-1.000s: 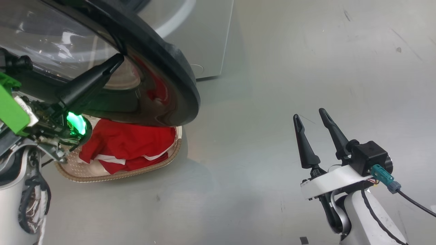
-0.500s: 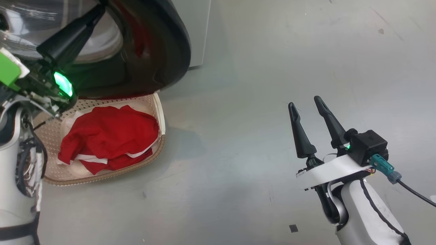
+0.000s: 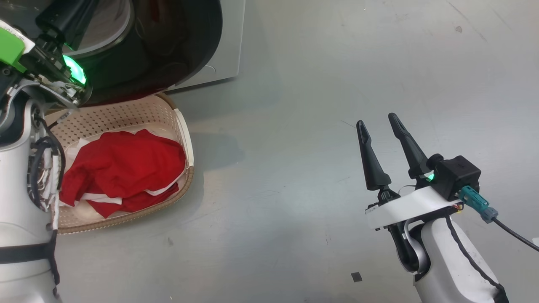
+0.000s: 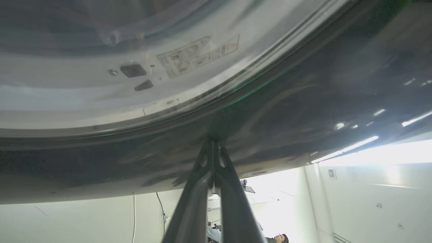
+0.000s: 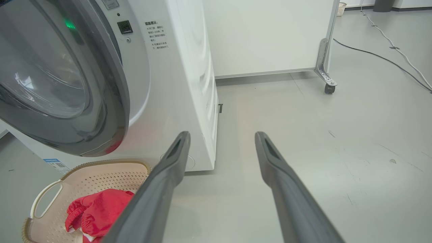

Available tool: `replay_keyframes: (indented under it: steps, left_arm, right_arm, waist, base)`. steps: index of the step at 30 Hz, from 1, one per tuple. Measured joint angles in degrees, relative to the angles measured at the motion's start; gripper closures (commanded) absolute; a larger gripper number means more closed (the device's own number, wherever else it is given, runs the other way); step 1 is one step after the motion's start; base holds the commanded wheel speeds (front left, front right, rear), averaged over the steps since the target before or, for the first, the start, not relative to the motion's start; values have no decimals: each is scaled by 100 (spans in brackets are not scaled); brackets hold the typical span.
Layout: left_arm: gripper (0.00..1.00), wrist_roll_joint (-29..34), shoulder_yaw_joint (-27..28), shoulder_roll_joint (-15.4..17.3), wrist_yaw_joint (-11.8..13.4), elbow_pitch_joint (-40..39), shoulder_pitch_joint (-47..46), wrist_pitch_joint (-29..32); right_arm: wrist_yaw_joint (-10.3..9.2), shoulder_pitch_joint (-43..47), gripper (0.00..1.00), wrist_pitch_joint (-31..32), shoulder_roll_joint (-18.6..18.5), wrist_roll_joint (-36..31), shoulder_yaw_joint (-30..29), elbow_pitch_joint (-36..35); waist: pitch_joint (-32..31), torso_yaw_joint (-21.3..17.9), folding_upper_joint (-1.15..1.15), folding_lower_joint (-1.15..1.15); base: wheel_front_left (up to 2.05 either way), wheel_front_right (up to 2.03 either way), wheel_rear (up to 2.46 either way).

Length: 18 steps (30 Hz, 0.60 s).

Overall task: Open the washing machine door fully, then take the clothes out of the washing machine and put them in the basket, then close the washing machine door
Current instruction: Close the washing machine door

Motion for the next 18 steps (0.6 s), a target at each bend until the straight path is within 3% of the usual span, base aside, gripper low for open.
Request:
replay_keyframes:
  steps: [18]
  left_arm:
    - [100, -140, -89, -212, -374, 610, -100, 149]
  right_arm:
    - [-98, -7, 0, -1, 4, -48, -129, 42]
  waist:
    - [-175, 202, 0, 0]
  base:
    - [0, 0, 0]
